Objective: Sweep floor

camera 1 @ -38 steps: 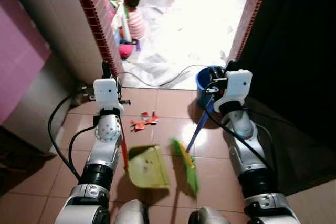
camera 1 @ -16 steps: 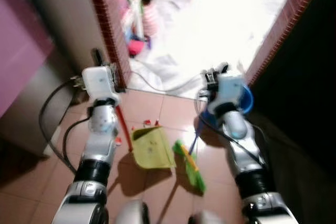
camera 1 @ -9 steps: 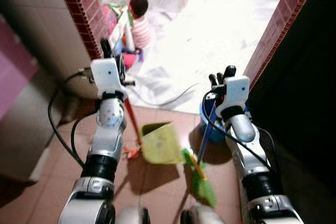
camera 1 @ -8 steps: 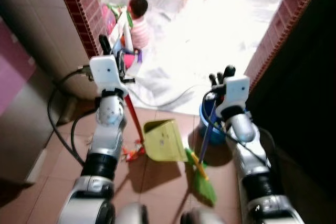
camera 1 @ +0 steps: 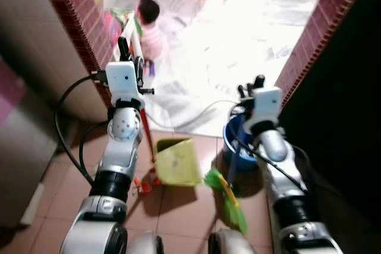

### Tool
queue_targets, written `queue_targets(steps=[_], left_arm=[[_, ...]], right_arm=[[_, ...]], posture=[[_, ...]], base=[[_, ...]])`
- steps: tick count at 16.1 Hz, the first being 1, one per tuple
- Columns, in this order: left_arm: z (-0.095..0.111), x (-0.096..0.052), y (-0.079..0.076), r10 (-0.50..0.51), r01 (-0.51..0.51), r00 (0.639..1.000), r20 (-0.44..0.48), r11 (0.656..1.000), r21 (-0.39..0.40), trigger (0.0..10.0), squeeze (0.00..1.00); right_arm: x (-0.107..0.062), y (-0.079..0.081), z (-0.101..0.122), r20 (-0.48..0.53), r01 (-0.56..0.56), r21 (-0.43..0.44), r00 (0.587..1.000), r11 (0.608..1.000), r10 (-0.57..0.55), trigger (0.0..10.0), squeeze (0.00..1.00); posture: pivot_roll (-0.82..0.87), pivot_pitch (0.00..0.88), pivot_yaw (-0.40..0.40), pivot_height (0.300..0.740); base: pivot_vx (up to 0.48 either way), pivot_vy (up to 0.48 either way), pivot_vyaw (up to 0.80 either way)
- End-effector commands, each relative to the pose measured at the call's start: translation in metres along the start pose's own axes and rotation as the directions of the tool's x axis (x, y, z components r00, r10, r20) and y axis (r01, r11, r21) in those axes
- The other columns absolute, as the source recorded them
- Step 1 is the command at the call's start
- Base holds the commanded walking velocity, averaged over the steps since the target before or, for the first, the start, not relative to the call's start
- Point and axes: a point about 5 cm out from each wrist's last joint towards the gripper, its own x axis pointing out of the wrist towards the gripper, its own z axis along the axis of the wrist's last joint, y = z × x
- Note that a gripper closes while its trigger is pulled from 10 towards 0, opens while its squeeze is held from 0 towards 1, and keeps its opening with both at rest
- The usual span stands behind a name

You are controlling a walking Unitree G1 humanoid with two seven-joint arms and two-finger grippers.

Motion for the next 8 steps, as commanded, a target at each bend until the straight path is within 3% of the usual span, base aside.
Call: queue_targets(steps=[1,8], left_arm=[[0.003,0.001,0.004,-0.005,0.003,0.999,0.036,0.999,0.051,10.0,0.0],[0.022,0.022,0.024,0.03,-0.047,0.991,0.13,0.99,0.133,10.0,0.0]], right_arm=[[0.003,0.004,0.01,0.048,-0.005,0.018,0.999,1.0,0.004,10.0,0.0],[0.0,0.003,0.01,0.042,-0.008,0.007,0.999,1.0,0.007,10.0,0.0]], posture=[[-0.07,0.085,0.031,0.74],[-0.08,0.097,0.027,0.74]], base=[[0.0,0.0,0.0],[0.0,0.0,0.0]])
